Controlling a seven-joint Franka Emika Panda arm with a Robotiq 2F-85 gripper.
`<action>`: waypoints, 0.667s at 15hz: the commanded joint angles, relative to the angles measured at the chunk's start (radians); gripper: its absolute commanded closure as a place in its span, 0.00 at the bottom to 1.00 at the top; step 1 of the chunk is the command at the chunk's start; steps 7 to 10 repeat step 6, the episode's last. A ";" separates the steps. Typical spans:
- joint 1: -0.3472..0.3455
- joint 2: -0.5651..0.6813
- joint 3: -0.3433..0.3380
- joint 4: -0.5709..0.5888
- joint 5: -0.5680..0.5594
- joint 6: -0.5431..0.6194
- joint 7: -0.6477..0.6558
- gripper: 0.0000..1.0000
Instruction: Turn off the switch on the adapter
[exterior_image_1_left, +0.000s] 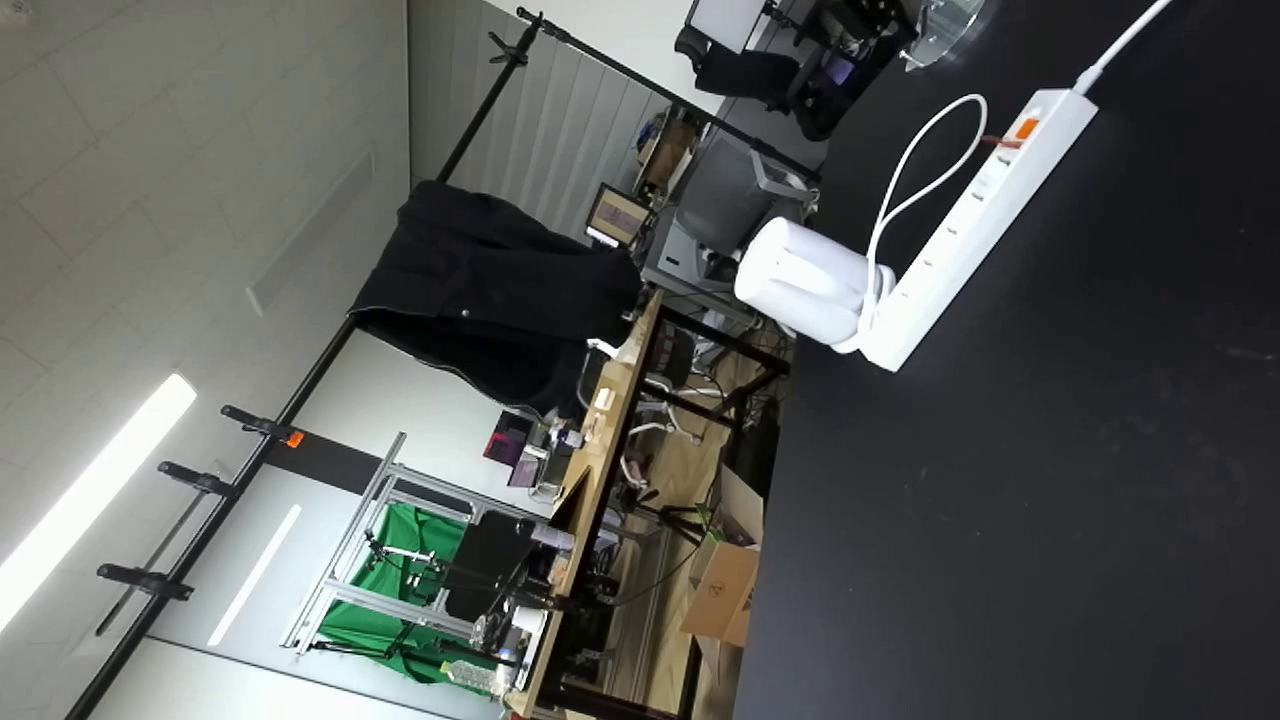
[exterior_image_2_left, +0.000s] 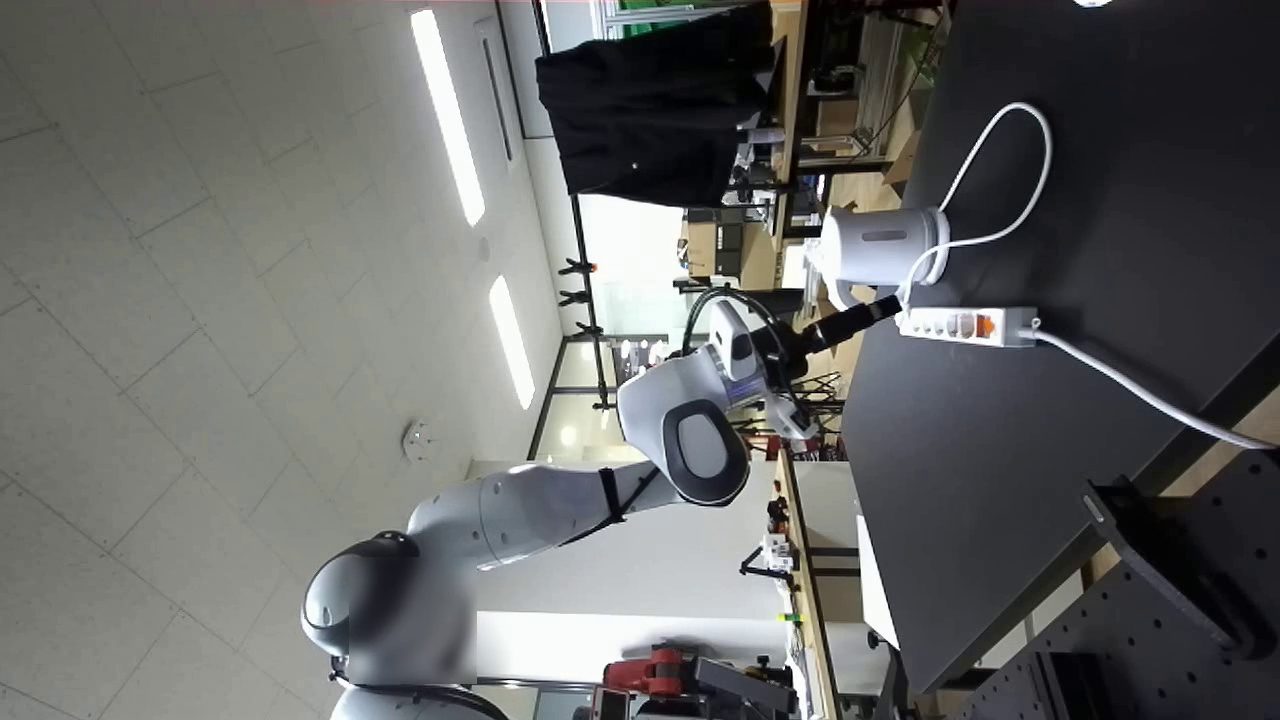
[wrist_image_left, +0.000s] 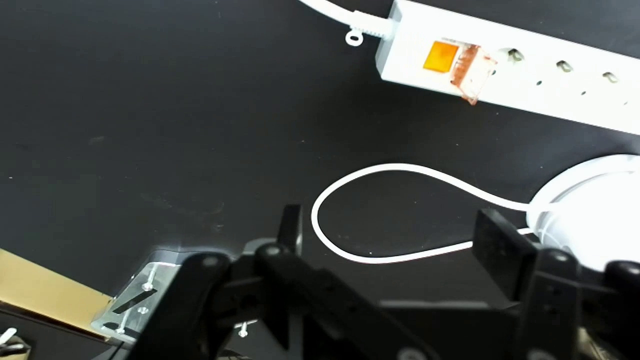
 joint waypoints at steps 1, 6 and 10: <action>0.002 -0.005 -0.003 -0.006 0.000 -0.005 -0.004 0.06; 0.012 -0.013 -0.010 -0.019 0.000 -0.009 -0.009 0.00; 0.012 -0.013 -0.010 -0.019 0.000 -0.009 -0.009 0.00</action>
